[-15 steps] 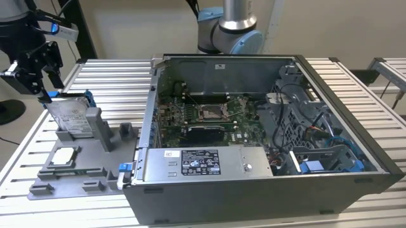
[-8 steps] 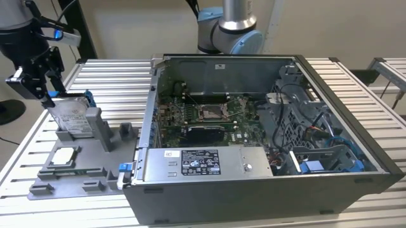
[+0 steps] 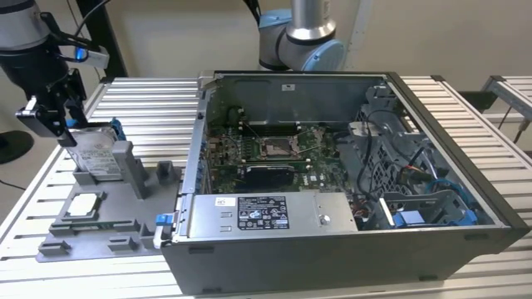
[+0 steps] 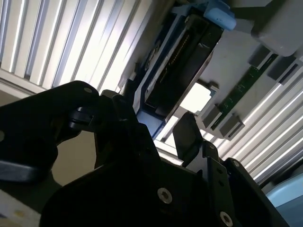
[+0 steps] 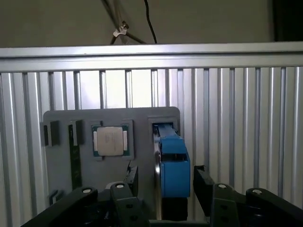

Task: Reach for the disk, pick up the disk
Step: 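Pick up the disk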

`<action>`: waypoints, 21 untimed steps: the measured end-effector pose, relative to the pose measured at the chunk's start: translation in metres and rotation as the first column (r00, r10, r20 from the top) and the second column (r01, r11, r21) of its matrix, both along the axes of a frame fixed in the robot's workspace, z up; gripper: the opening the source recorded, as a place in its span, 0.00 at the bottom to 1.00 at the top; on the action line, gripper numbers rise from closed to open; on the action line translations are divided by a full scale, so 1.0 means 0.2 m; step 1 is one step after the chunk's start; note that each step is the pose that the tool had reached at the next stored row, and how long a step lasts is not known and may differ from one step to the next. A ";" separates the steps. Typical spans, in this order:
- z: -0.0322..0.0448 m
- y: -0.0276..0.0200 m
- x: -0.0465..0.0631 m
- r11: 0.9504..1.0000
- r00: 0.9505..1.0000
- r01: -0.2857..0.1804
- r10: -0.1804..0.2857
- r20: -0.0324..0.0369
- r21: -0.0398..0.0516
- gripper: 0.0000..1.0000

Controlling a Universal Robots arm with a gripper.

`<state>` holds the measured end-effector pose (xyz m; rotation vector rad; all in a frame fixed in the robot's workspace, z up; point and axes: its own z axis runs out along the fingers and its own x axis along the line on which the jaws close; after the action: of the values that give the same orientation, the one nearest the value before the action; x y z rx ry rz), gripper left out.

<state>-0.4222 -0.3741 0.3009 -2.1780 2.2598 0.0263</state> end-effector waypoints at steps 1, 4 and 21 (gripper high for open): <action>-0.009 0.000 0.00 1.000 1.000 -0.002 0.002 0.000 0.000 1.00; -0.036 0.000 0.00 1.000 1.000 -0.005 0.005 0.000 0.001 1.00; -0.172 0.000 -0.02 0.999 1.000 -0.019 0.019 0.005 0.026 1.00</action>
<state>-0.4257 -0.3741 0.2665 -2.1845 2.2234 0.0495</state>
